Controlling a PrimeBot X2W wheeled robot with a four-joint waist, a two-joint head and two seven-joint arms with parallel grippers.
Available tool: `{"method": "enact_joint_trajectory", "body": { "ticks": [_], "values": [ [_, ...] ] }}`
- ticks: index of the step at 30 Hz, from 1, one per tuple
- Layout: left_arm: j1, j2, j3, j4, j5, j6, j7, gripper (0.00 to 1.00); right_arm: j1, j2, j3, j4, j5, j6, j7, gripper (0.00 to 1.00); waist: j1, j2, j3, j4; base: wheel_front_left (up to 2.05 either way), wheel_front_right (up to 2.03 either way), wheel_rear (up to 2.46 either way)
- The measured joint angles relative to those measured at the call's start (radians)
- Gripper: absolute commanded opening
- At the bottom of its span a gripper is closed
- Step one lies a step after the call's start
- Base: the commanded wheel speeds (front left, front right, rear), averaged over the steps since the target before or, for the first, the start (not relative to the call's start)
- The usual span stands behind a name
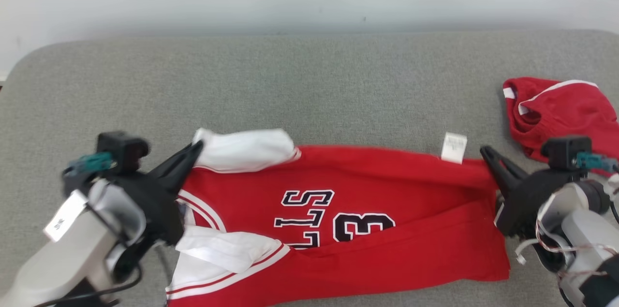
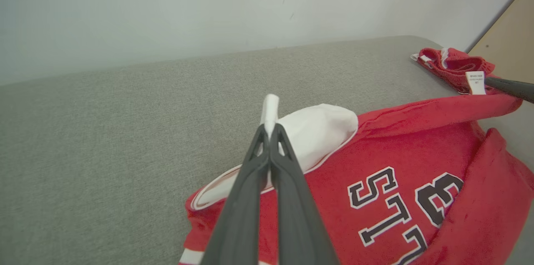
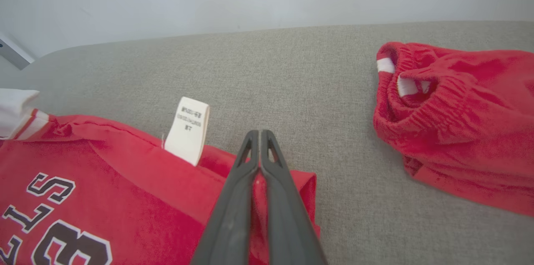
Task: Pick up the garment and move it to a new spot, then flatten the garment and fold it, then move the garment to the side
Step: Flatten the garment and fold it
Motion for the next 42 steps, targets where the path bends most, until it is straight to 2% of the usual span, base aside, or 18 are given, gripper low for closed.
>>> {"method": "enact_joint_trajectory", "body": {
  "ticks": [5,12,16,27,35,36,37,38,42],
  "values": [
    [0.048,0.063,-0.016,-0.033,-0.026,0.000,0.006,0.00,0.045,-0.048,0.038,-0.027,0.025,0.000,0.024,0.00,0.0000,0.0000,-0.021,0.007,0.00,0.00,0.00],
    [0.118,0.056,-0.080,-0.110,-0.020,0.000,0.028,0.00,0.095,-0.094,0.078,-0.053,0.057,0.000,0.043,0.00,0.0000,0.0000,-0.055,0.023,0.00,0.00,0.00],
    [0.169,0.071,-0.144,-0.120,0.050,0.009,0.073,0.00,0.123,-0.109,0.119,-0.053,0.067,0.000,0.079,0.00,0.0001,0.0000,-0.071,0.038,0.00,0.00,0.00],
    [0.207,0.077,-0.164,-0.123,0.046,0.044,0.133,0.00,0.129,-0.135,0.164,-0.012,0.020,0.001,0.122,0.00,0.0002,0.0000,-0.065,0.054,0.00,0.00,0.00],
    [0.220,0.049,-0.170,-0.106,0.025,0.054,0.150,0.00,0.099,-0.121,0.175,0.019,0.013,0.001,0.138,0.00,0.0002,0.0000,-0.063,0.051,0.00,0.00,0.00],
    [0.220,0.051,-0.168,-0.099,0.025,0.058,0.150,0.52,0.093,-0.117,0.175,0.024,0.013,0.001,0.137,0.24,0.0002,0.0000,-0.064,0.050,0.00,0.00,0.00],
    [0.220,0.053,-0.166,-0.095,0.026,0.063,0.149,1.00,0.089,-0.112,0.174,0.027,0.013,0.001,0.136,0.56,0.0002,0.0000,-0.067,0.048,0.00,0.00,0.00],
    [0.220,0.053,-0.160,-0.093,0.025,0.067,0.148,1.00,0.088,-0.107,0.169,0.027,0.015,0.001,0.131,1.00,0.0002,0.0000,-0.069,0.047,0.00,0.00,0.00],
    [0.221,0.058,-0.132,-0.095,0.018,0.098,0.129,1.00,0.089,-0.096,0.139,0.033,0.052,0.001,0.105,1.00,0.0002,0.0000,-0.084,0.042,0.00,0.00,0.00]
  ]
}}
